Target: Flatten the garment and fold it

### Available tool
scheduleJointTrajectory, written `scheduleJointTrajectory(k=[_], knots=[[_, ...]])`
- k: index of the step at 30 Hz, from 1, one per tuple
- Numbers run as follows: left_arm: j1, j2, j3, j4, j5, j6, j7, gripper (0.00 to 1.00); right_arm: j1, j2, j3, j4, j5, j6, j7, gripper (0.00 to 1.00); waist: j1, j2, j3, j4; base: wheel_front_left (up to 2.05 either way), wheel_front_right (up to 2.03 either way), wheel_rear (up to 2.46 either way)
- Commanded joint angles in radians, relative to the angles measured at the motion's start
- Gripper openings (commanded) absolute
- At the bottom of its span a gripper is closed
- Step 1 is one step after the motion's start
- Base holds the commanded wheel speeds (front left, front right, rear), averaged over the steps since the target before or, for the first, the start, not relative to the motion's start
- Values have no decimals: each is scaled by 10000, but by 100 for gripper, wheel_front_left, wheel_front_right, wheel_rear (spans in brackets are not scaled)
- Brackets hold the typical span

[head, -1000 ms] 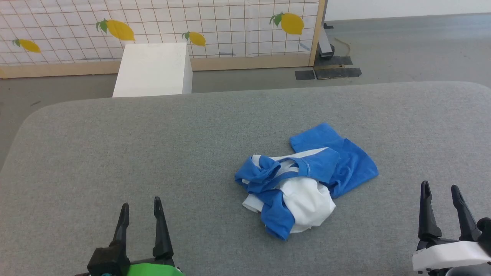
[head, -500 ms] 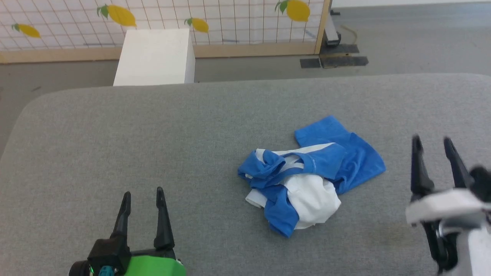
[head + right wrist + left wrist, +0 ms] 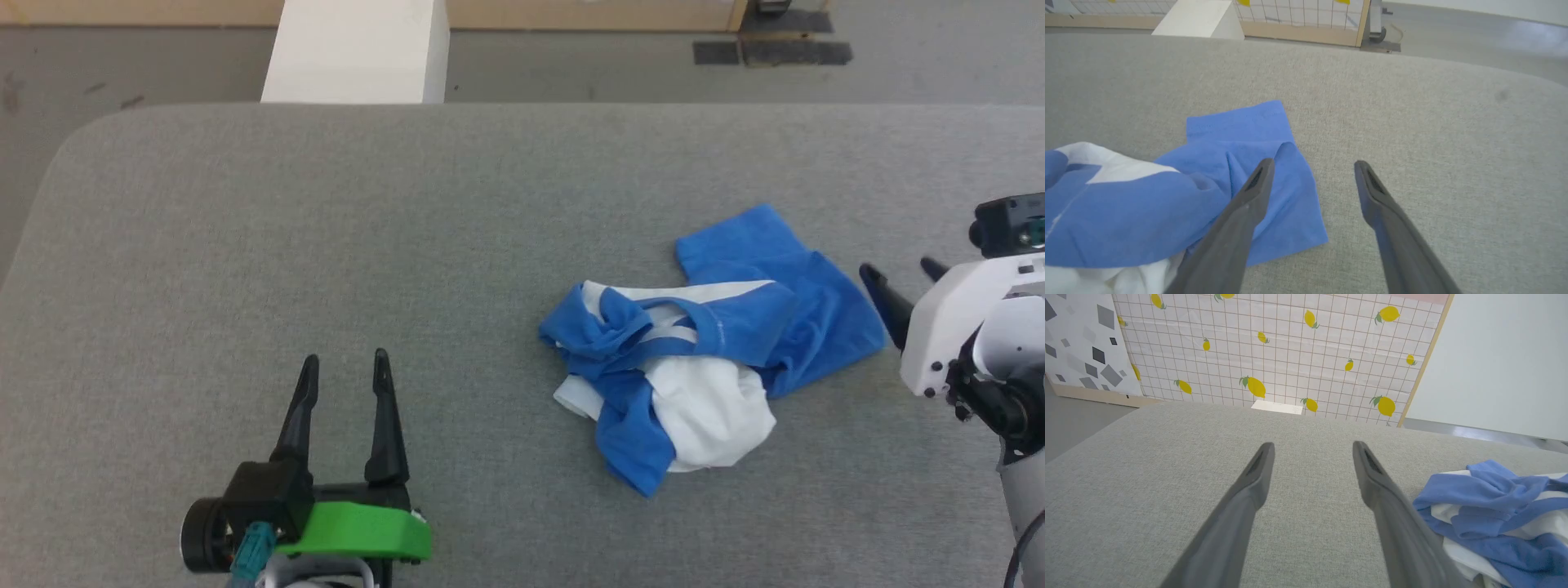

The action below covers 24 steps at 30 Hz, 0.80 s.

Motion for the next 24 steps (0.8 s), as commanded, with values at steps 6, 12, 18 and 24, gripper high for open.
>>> scheduleJointTrajectory(k=[6,12,18,24], knots=[[-558,-27,-199,102,-123,57,-37,100,-252,-506,789,485,611,-13,1658,100,0,-1,977,691,0,0,0],[-847,-27,-446,238,-196,88,-37,100,-191,-694,1069,1258,570,-13,1861,100,0,-1,1303,950,0,0,0],[-855,-27,-460,437,-295,163,-37,100,-279,-588,1172,1623,589,-13,1312,0,0,-1,996,897,0,0,0],[-559,-27,-209,563,-320,112,-38,100,-1037,-520,380,1268,691,-13,9,0,0,-1,143,524,0,0,0]])
